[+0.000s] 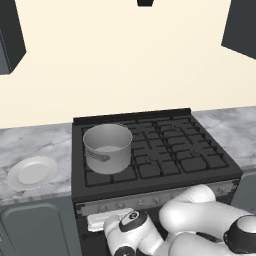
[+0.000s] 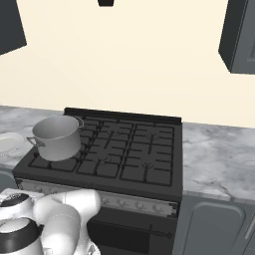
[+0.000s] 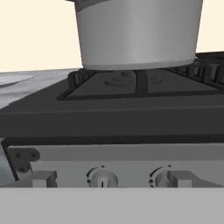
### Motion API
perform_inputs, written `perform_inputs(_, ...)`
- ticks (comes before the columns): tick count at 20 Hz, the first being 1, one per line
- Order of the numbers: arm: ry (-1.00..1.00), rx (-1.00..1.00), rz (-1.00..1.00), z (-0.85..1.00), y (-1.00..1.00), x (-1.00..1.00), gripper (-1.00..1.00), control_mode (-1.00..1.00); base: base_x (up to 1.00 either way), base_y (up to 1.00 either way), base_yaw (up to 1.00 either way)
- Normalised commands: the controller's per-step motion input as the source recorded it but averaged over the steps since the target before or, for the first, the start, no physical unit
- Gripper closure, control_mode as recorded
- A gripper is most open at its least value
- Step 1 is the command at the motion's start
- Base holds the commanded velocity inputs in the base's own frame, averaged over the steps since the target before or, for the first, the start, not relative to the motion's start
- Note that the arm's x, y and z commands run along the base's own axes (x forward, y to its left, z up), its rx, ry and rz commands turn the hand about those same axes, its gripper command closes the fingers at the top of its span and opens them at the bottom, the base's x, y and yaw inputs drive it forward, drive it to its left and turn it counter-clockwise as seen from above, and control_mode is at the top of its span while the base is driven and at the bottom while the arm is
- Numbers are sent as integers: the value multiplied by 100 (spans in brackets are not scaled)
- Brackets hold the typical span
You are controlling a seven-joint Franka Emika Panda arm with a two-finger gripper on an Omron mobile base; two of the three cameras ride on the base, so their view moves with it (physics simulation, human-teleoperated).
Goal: Retrieve the frozen meat and place it in the pot on a burner. Then turn the burner on.
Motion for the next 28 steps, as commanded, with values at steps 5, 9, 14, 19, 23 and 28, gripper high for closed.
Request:
perform_inputs(5,0,0,3,-28,-12,8,-100,-100,0,0,0)
perform_inputs(9,-1,0,0,-8,-1,5,-100,-100,0,0,0)
perform_inputs(14,-1,0,0,-15,-5,32,-100,-100,0,0,0)
perform_inputs(19,0,0,0,-29,-8,28,-100,-100,0,0,0)
perform_inputs(23,0,0,0,-17,3,15,-100,-100,0,0,0)
perform_inputs(28,-1,0,0,-11,15,7,-100,-100,0,0,0)
